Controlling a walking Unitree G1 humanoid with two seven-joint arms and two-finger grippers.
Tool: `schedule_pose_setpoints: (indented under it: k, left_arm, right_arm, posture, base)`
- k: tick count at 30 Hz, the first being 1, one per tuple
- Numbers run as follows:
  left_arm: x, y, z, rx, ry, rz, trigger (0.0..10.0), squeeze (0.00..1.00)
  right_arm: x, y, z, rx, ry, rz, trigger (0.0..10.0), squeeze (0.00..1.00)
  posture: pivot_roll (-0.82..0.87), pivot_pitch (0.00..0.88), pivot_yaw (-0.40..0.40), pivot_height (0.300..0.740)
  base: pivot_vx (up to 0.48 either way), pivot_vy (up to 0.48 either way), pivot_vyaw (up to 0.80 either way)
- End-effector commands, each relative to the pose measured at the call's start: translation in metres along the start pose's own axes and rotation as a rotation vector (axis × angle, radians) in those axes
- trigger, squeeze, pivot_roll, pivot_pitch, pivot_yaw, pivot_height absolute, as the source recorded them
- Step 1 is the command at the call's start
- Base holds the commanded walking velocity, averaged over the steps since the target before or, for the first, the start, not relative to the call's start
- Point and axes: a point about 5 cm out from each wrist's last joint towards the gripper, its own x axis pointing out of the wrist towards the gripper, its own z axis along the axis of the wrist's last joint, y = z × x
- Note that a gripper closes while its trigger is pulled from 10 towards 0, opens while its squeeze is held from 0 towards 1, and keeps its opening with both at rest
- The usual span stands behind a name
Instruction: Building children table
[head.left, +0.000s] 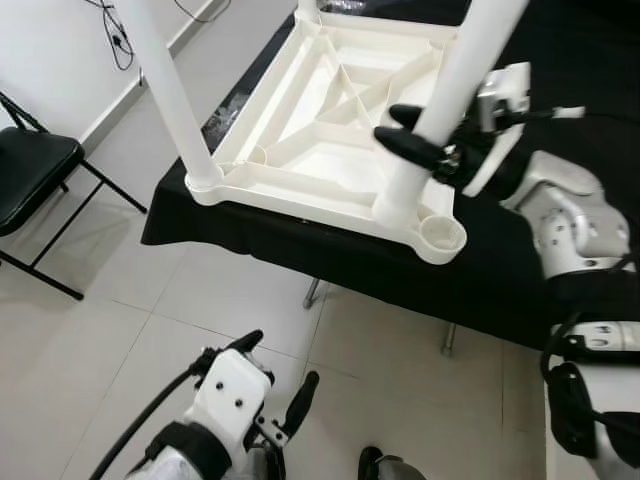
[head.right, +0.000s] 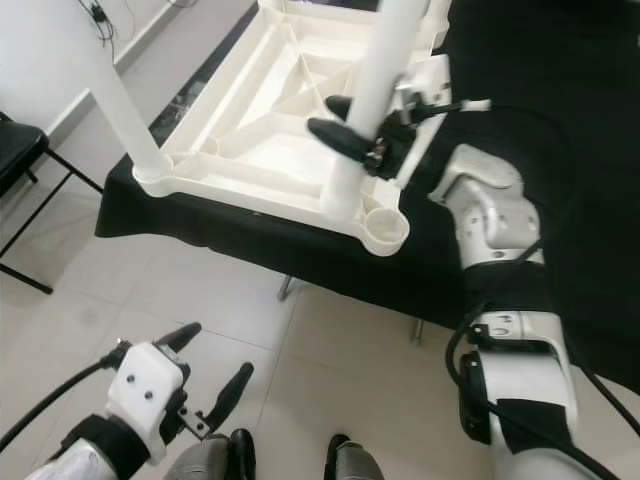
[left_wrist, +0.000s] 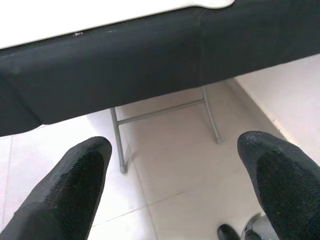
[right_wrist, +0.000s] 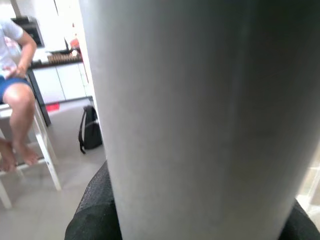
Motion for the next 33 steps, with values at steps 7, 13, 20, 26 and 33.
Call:
schedule_pose_setpoints:
  k: [7, 13, 20, 26, 33]
  left_arm:
    - [-0.006, -0.003, -0.003, 0.015, 0.013, -0.004, 10.0, 0.0]
    - [-0.006, -0.004, -0.005, 0.034, 0.006, 0.006, 10.0, 0.0]
    - [-0.004, -0.005, -0.005, 0.039, 0.003, 0.008, 10.0, 0.0]
    - [-0.002, -0.005, -0.003, 0.04, -0.008, 0.014, 10.0, 0.0]
    - [-0.001, -0.007, -0.001, 0.038, -0.017, 0.018, 10.0, 0.0]
  right_arm:
    - [-0.021, 0.001, 0.019, -0.037, 0.015, 0.106, 10.0, 0.0]
    - [-0.026, 0.01, 0.016, -0.043, 0.082, 0.2, 10.0, 0.0]
    - [-0.014, 0.019, 0.018, -0.039, 0.094, 0.273, 10.0, 0.0]
    - [0.002, 0.028, 0.011, -0.022, 0.116, 0.36, 10.0, 0.0]
    - [0.019, 0.034, 0.011, -0.033, 0.131, 0.425, 10.0, 0.0]
  posture:
    - [0.1, 0.393, 0.048, 0.74]
    - [0.09, 0.395, 0.049, 0.74]
    - [0.08, 0.4, 0.032, 0.74]
    - [0.07, 0.409, 0.02, 0.74]
    - [0.07, 0.419, 0.005, 0.74]
  base:
    - [0.0, 0.0, 0.0]
    - [0.0, 0.0, 0.0]
    - [0.0, 0.0, 0.0]
    - [0.0, 0.0, 0.0]
    - [0.0, 0.0, 0.0]
